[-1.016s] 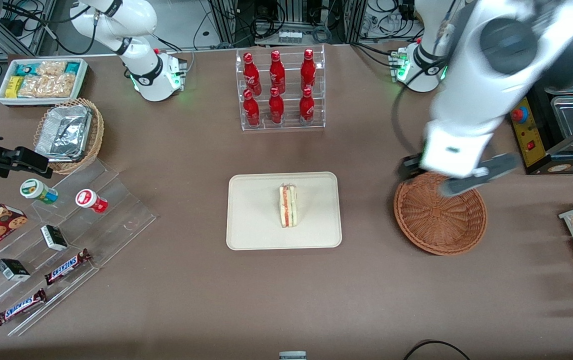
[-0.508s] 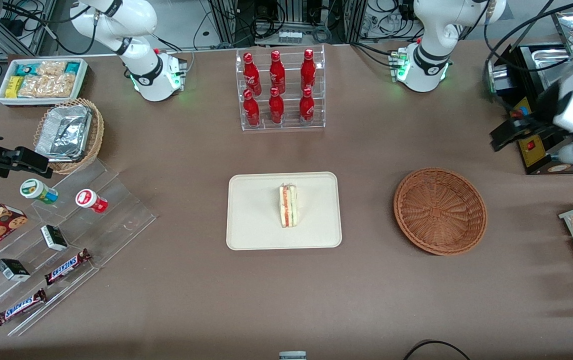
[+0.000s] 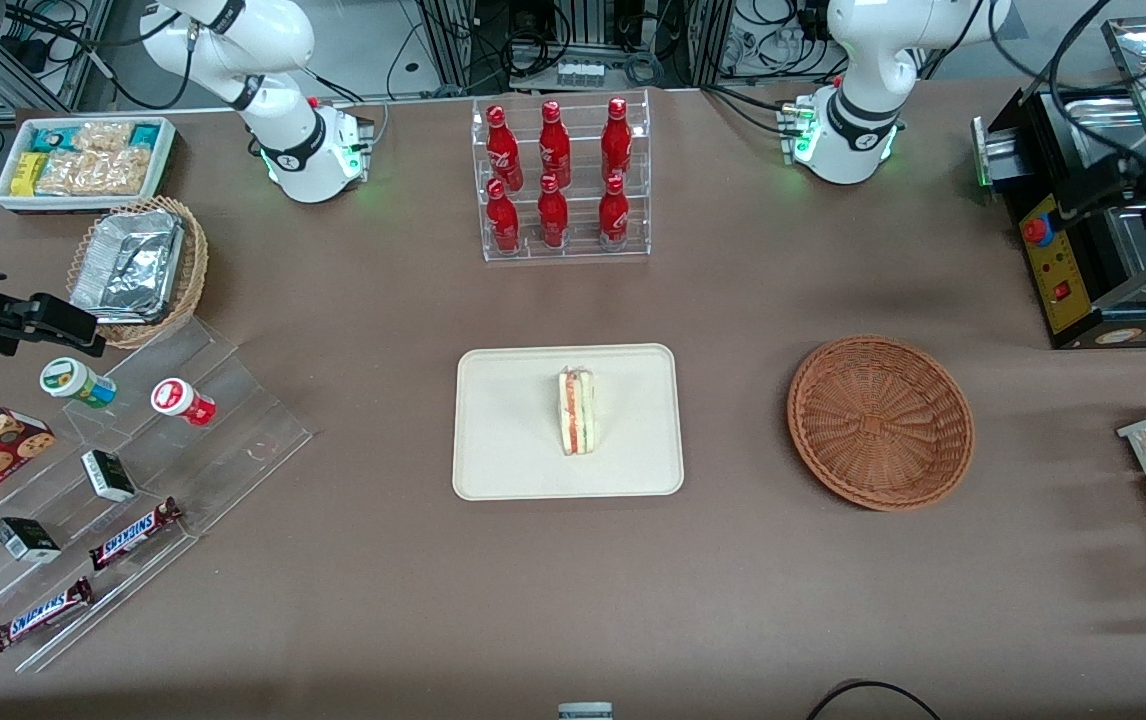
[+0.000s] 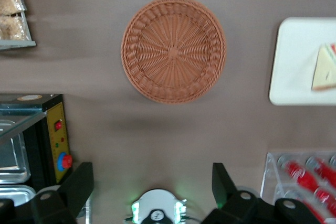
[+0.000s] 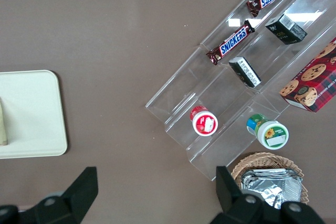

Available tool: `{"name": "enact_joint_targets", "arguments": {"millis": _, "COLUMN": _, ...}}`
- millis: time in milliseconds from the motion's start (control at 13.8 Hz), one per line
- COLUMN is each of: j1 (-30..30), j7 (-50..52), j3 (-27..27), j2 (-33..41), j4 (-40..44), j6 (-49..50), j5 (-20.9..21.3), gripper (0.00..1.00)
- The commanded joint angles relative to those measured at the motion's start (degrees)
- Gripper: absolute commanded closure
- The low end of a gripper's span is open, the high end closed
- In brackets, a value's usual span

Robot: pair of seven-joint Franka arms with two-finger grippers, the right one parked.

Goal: Place sandwich from basket to tray

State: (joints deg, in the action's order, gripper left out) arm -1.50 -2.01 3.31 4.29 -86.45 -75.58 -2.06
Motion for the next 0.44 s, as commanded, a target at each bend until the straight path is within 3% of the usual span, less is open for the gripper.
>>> {"name": "enact_joint_targets", "arguments": {"millis": 0, "j1": 2.4, "j7": -4.4, "j3": -1.0, "j2": 2.9, "j4": -3.3, "j6": -0.2, "j5": -0.8, "gripper": 0.01}}
{"name": "enact_joint_targets", "arguments": {"millis": 363, "j1": 1.2, "j7": -4.1, "j3": -2.2, "j2": 0.4, "j4": -2.1, "j6": -1.3, "j5": 0.7, "gripper": 0.01}}
